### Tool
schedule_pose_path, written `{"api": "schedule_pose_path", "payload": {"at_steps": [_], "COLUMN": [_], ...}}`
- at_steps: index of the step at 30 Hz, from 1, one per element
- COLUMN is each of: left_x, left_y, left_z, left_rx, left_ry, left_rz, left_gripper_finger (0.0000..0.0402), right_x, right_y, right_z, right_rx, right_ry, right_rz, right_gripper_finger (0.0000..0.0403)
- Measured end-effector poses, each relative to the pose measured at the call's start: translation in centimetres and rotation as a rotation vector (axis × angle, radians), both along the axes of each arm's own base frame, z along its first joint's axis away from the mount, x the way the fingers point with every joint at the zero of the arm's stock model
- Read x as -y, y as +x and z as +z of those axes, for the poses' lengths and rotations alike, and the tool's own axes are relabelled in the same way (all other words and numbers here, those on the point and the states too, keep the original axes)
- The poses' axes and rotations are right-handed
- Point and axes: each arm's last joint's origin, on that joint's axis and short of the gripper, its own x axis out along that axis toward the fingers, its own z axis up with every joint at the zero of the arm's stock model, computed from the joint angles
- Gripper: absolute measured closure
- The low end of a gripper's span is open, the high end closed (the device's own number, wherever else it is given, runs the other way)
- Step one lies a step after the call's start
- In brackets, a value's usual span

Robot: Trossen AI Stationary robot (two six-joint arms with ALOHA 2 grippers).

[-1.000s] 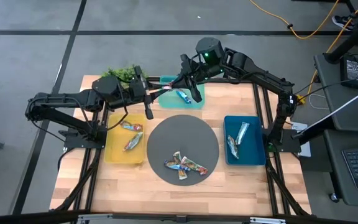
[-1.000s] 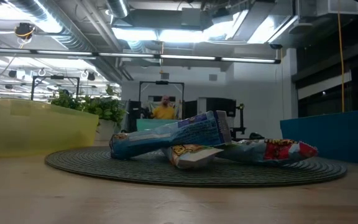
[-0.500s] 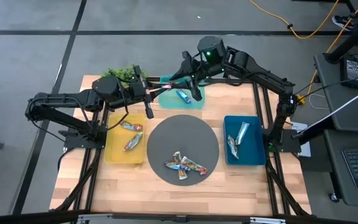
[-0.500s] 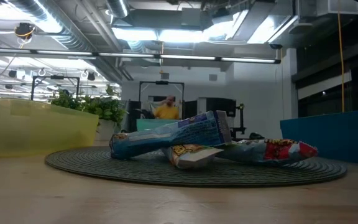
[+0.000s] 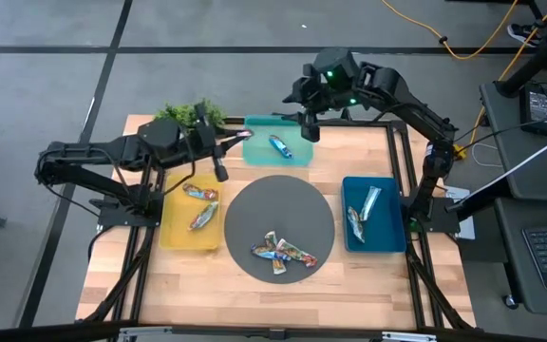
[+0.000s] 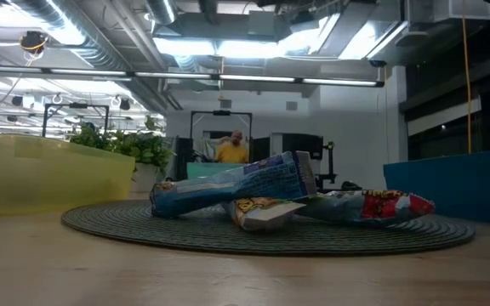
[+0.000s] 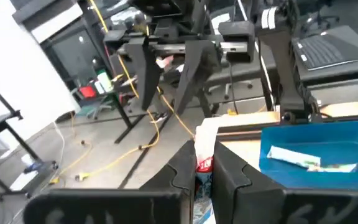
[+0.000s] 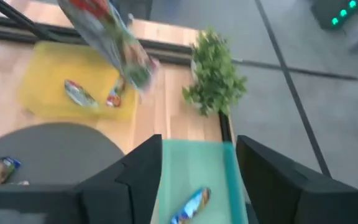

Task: Pick and place Granola Bars by type
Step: Put the red granola bar into the yellow bin

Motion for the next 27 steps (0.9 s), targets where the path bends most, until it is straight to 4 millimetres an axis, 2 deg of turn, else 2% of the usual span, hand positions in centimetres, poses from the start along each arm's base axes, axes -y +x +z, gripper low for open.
{"api": "schedule_pose_path", "payload": {"at_steps": [9, 17, 22, 25, 27], "left_x": [0.3, 0.2, 0.3, 0.3, 0.3], "left_y": [-4.3, -8.5, -9.3, -9.3, -9.2], "left_z": [-0.7, -0.2, -0.1, -0.1, -0.2], "left_rx": [-0.103, -0.132, -0.134, -0.141, -0.154], "left_ry": [-0.145, -0.254, -0.260, -0.263, -0.245], "left_rz": [0.111, 0.148, 0.130, 0.110, 0.105], "left_gripper_finger": [0.0385, 0.0385, 0.0385, 0.0385, 0.0385], "right_x": [-0.3, -0.7, -1.0, -1.1, -1.5], "right_y": [-1.0, -2.1, -2.9, -2.2, -1.3], "right_z": [-0.5, 0.2, 1.2, 0.9, 0.0], "right_rx": [-0.105, -0.105, -0.038, 0.080, 0.188], "right_ry": [0.019, 0.014, -0.028, -0.027, -0.003], "right_rz": [-0.042, -0.032, -0.065, -0.054, 0.002], "right_gripper_finger": [0.0255, 0.0285, 0.0303, 0.0312, 0.0315]}}
